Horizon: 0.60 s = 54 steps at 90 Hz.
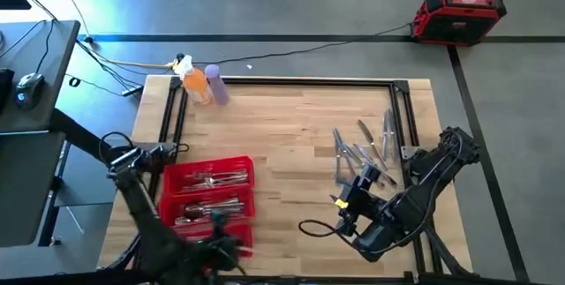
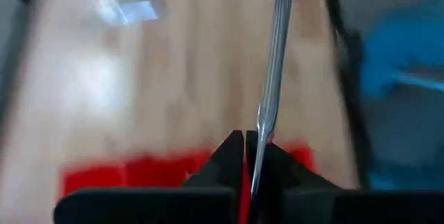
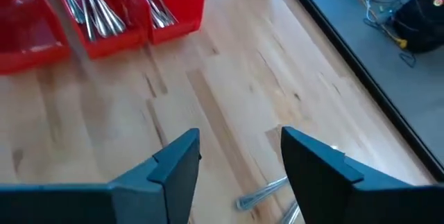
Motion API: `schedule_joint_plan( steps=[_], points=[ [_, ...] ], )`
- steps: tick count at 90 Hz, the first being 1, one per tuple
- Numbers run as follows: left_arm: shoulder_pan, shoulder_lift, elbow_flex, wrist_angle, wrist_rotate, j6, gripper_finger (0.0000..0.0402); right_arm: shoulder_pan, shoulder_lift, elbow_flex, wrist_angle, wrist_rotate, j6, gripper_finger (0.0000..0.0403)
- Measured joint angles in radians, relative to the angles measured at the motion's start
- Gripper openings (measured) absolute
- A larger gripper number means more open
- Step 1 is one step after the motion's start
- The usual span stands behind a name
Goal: Sort silverware
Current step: Put the silver knife in the bottom red bin
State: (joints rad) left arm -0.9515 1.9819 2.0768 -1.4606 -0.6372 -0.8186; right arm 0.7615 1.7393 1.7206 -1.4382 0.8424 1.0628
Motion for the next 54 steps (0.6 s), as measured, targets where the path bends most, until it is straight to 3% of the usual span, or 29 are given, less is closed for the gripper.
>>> schedule_joint_plan(
  steps=[20,54],
  points=[
    [-0.071,0.001,-0.056,-0.092,0.216,-0.292,0.0,-0.01,0.0,-0.07,0.036,-0.006,0.011,0.0183],
    [-0.191,-0.025,-0.242,-0.046,0.227,-0.664,0.0,-0.008,0.0,-0.08,0.067,-0.007,0.003,0.0183]
  ],
)
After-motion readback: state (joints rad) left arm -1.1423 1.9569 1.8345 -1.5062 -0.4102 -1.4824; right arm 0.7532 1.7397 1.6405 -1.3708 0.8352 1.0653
